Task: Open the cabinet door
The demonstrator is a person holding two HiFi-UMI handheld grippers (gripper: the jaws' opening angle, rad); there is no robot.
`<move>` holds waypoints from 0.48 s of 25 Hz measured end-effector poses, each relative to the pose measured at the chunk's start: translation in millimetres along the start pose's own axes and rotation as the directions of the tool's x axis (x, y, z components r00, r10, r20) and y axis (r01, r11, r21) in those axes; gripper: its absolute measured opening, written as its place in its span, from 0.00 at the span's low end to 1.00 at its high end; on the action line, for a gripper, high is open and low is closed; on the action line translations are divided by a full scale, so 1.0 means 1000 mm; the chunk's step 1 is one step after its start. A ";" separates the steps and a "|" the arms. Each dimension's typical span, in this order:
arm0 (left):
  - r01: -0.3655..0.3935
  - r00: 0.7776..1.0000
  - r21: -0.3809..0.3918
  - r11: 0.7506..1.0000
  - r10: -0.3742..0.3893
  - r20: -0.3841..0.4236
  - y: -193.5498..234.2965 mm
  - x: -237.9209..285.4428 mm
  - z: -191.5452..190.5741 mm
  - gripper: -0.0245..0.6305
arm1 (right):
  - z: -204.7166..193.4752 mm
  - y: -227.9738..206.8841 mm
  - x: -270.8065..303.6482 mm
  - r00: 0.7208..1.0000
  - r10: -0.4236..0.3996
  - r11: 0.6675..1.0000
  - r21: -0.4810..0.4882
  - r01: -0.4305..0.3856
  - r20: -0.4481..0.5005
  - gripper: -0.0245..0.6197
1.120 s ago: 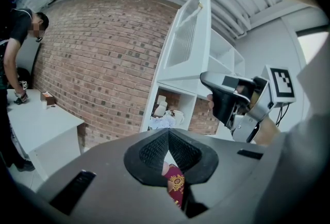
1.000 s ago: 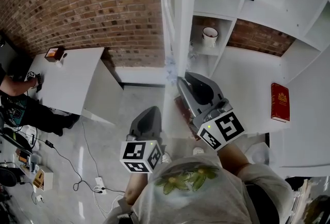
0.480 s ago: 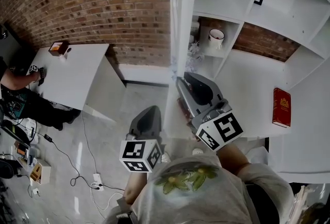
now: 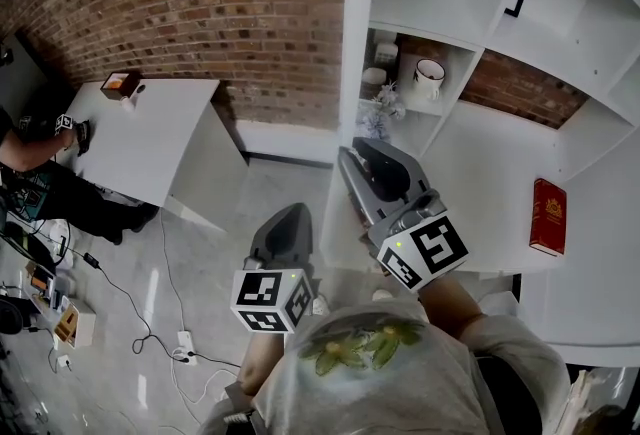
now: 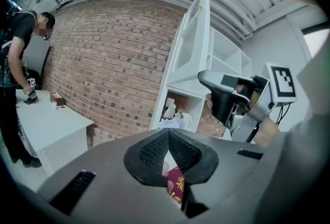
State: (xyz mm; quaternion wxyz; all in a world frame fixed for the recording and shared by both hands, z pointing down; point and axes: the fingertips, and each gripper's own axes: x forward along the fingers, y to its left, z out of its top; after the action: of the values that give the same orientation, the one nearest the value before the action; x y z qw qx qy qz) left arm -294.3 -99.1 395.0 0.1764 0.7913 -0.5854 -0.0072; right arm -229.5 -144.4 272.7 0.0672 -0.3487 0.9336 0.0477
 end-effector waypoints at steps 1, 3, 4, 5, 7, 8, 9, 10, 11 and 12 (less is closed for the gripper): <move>-0.003 1.000 -0.001 1.000 0.003 0.001 0.001 -0.001 0.000 0.05 | 0.000 0.001 0.001 1.000 0.005 1.000 -0.001 -0.005 -0.001 0.15; -0.010 1.000 -0.003 1.000 0.010 0.004 0.002 -0.002 0.000 0.05 | -0.001 0.004 0.004 1.000 0.015 1.000 -0.001 -0.015 -0.001 0.15; -0.015 1.000 -0.004 1.000 0.015 0.005 0.003 -0.003 0.001 0.05 | -0.001 0.005 0.005 1.000 0.019 1.000 0.000 -0.019 -0.001 0.15; -0.019 1.000 -0.004 1.000 0.019 0.007 0.005 -0.004 0.001 0.05 | -0.001 0.007 0.007 1.000 0.024 1.000 0.000 -0.024 -0.002 0.15; -0.028 1.000 -0.005 1.000 0.028 0.009 0.008 -0.005 0.002 0.05 | -0.001 0.009 0.011 0.999 0.035 0.999 -0.001 -0.035 -0.003 0.15; -0.033 0.999 -0.006 0.999 0.033 0.010 0.010 -0.005 0.002 0.05 | -0.001 0.009 0.014 0.999 0.039 0.999 0.000 -0.039 -0.003 0.15; -0.037 0.999 -0.008 0.999 0.037 0.009 0.011 -0.005 0.002 0.05 | -0.002 0.010 0.016 0.999 0.044 0.999 0.002 -0.044 -0.002 0.15; -0.042 0.999 -0.010 0.999 0.042 0.009 0.012 -0.005 0.002 0.05 | -0.002 0.011 0.017 0.999 0.049 0.999 0.003 -0.049 -0.002 0.15; -0.046 0.999 -0.011 0.999 0.046 0.009 0.013 -0.005 0.001 0.05 | -0.003 0.012 0.018 0.999 0.053 0.999 0.004 -0.053 -0.001 0.15; -0.050 0.999 -0.012 0.999 0.050 0.010 0.014 -0.006 0.001 0.05 | -0.003 0.013 0.019 0.998 0.058 0.998 0.004 -0.058 -0.001 0.15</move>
State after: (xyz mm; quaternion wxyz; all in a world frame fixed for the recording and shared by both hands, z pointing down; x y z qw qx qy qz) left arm -309.3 -97.4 397.1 0.1784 0.7754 -0.6057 -0.0102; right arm -252.4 -147.8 273.4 0.0661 -0.3214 0.9434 0.0475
